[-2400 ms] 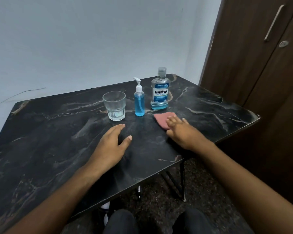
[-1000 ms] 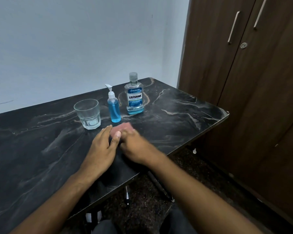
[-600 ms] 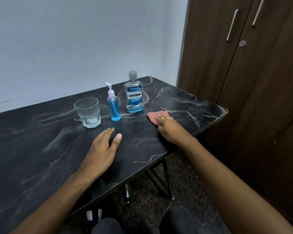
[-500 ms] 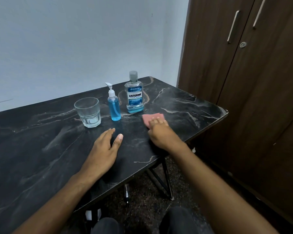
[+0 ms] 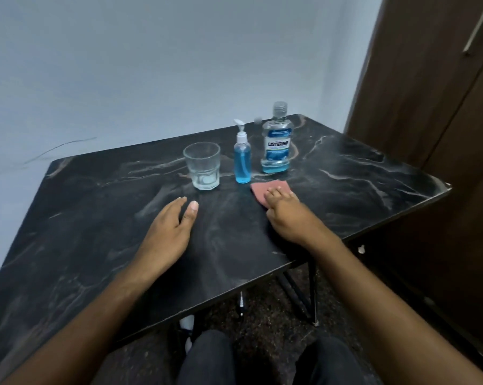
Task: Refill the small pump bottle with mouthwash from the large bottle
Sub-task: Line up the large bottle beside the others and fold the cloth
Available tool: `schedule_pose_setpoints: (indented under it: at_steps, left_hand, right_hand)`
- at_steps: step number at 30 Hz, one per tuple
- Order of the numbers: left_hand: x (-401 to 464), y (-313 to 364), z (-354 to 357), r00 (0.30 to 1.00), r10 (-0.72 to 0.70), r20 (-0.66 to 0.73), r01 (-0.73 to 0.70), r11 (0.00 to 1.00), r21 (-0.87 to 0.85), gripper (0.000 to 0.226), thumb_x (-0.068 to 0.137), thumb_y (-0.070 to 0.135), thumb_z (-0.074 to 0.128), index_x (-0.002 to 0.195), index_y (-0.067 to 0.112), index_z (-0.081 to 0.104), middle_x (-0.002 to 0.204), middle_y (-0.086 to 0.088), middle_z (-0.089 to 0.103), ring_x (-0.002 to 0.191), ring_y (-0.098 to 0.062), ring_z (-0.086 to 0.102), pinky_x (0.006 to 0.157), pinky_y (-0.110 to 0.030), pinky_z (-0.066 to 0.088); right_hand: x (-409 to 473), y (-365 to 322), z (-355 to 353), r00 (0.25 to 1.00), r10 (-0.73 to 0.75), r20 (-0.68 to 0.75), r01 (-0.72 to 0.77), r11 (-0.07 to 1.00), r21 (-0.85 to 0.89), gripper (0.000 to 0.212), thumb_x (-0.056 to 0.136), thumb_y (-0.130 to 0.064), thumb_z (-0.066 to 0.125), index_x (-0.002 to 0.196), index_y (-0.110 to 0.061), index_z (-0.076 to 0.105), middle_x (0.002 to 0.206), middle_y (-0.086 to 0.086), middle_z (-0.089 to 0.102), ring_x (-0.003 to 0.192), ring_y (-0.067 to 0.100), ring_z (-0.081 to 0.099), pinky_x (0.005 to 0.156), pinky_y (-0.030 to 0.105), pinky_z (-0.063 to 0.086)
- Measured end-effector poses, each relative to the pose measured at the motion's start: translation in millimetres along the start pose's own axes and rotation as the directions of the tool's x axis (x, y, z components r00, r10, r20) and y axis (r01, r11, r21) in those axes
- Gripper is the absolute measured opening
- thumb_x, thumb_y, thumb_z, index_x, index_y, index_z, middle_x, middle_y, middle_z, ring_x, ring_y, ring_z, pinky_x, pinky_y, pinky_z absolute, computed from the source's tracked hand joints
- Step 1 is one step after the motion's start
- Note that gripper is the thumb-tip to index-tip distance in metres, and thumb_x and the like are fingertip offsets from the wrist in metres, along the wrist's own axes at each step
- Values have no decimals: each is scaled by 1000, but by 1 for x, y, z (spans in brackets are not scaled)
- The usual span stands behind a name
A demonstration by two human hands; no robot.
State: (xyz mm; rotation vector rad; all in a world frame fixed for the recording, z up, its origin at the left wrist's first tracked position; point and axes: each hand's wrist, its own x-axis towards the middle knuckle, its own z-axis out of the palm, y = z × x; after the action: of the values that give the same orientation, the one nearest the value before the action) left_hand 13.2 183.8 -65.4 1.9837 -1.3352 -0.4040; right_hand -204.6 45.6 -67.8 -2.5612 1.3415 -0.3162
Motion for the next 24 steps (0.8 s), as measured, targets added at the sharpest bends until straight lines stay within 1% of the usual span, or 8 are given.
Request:
schedule_pose_setpoints:
  at_steps: [6, 9, 12, 15, 18, 20, 22, 24]
  left_hand:
    - [4, -4, -4, 998, -32, -48, 30, 998, -51, 70, 101, 57, 33, 136, 1, 55, 147, -13, 56, 139, -23, 49, 117, -38, 35]
    - [1, -1, -5, 998, -12, -56, 9, 998, -55, 63, 104, 49, 37, 148, 5, 48, 157, -8, 46, 148, -19, 38, 122, -31, 28]
    - [0, -6, -10, 999, -13, -53, 11, 999, -35, 61, 105, 46, 40, 153, 9, 42, 161, -5, 41, 150, -17, 35, 117, -22, 22]
    - [-2, -14, -17, 998, -55, -1, 55, 998, -15, 62, 103, 49, 45, 155, 16, 40, 161, -1, 40, 146, -18, 40, 114, -26, 29]
    - [-4, -15, -20, 998, -66, -10, 66, 998, -11, 59, 102, 44, 53, 153, 16, 43, 159, -1, 44, 146, -18, 41, 116, -30, 31]
    - [-5, -13, -23, 995, -69, -69, 67, 997, -43, 56, 102, 39, 55, 152, 15, 45, 158, -1, 45, 145, -16, 42, 115, -24, 29]
    - [-5, -11, -28, 989, -69, -129, 59, 995, -84, 54, 102, 37, 56, 150, 15, 47, 157, -1, 47, 132, -9, 50, 101, -6, 28]
    - [-7, -11, -35, 982, -65, -175, 46, 993, -112, 53, 102, 38, 55, 150, 16, 48, 154, -1, 50, 122, -5, 52, 93, -3, 28]
  right_hand:
    - [-30, -126, 45, 919, -393, 29, 387, 914, 122, 61, 99, -13, 45, 156, 0, 29, 165, 16, 24, 156, 27, 11, 127, 36, 5]
    - [-36, -121, 38, 869, -486, 92, 459, 862, 217, 60, 97, -3, 43, 156, -5, 32, 167, 10, 19, 157, 20, 4, 128, 34, 4]
    - [-25, -77, 20, 936, -336, 104, 320, 936, 144, 59, 97, -2, 43, 155, -9, 37, 165, 6, 28, 155, 17, 16, 123, 26, 5]
    - [-13, -45, 7, 992, -105, 70, 103, 994, 43, 59, 98, -5, 38, 157, -10, 31, 167, 6, 23, 156, 17, 13, 124, 28, 4]
    - [-26, -68, 15, 993, -110, 52, 110, 994, 9, 61, 99, -8, 39, 158, -6, 26, 168, 10, 19, 156, 20, 12, 124, 28, 1]
    - [-39, -100, 25, 965, -256, 56, 245, 958, 151, 58, 98, -8, 42, 155, -6, 34, 163, 13, 31, 152, 23, 24, 122, 26, 10]
    - [-39, -124, 31, 936, -348, 53, 307, 881, 361, 50, 97, -11, 44, 146, -11, 49, 147, 11, 55, 137, 24, 49, 115, 31, 33]
    - [-18, -139, 32, 957, -289, -16, 245, 780, 576, 36, 98, -15, 49, 131, -11, 64, 123, 3, 72, 114, 14, 66, 99, 30, 50]
